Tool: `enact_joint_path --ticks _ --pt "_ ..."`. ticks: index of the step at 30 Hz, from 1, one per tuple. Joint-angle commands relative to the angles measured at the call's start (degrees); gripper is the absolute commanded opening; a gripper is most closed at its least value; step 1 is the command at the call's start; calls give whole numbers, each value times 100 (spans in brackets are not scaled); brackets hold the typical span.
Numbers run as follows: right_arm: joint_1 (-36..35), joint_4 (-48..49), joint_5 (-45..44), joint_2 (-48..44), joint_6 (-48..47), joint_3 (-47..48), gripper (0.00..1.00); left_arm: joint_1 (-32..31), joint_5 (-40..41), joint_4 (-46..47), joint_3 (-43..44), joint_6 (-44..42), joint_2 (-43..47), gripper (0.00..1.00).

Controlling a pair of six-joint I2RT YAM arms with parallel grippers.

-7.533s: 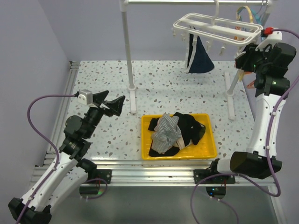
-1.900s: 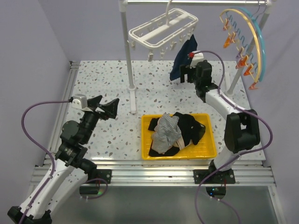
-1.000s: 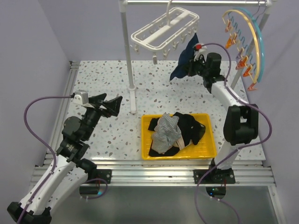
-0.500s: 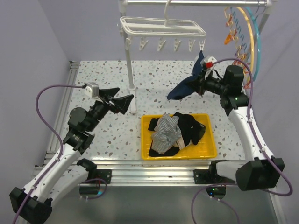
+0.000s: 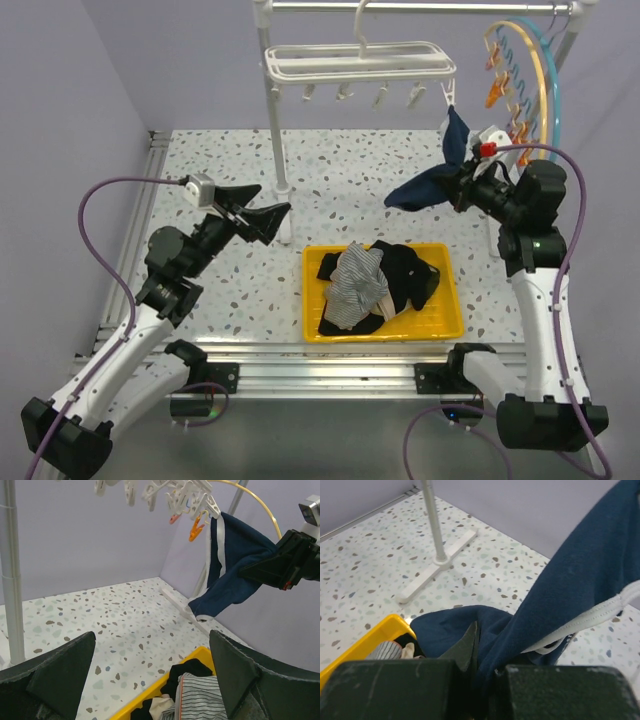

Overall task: Remove the underwear clipped to the hanger
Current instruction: Remove the underwear from the hanger.

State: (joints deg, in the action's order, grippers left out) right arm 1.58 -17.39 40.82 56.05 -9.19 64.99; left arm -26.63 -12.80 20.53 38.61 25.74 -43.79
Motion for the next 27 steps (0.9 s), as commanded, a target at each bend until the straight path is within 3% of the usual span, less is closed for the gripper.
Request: enact_joint_path --ticks 1,10,19,27 --pt "421 112 -145 11 303 452 0 35 -162 232 243 -148 -33 100" --pt "1168 306 154 116 681 1138 0 35 -100 -58 454 -297 -68 100" --pt "1661 289 514 -41 866 1253 0 44 -162 82 858 -105 -577 99" --pt "1661 -818 1367 -208 -671 1104 0 -236 -215 -31 2685 1837 -2534 86"
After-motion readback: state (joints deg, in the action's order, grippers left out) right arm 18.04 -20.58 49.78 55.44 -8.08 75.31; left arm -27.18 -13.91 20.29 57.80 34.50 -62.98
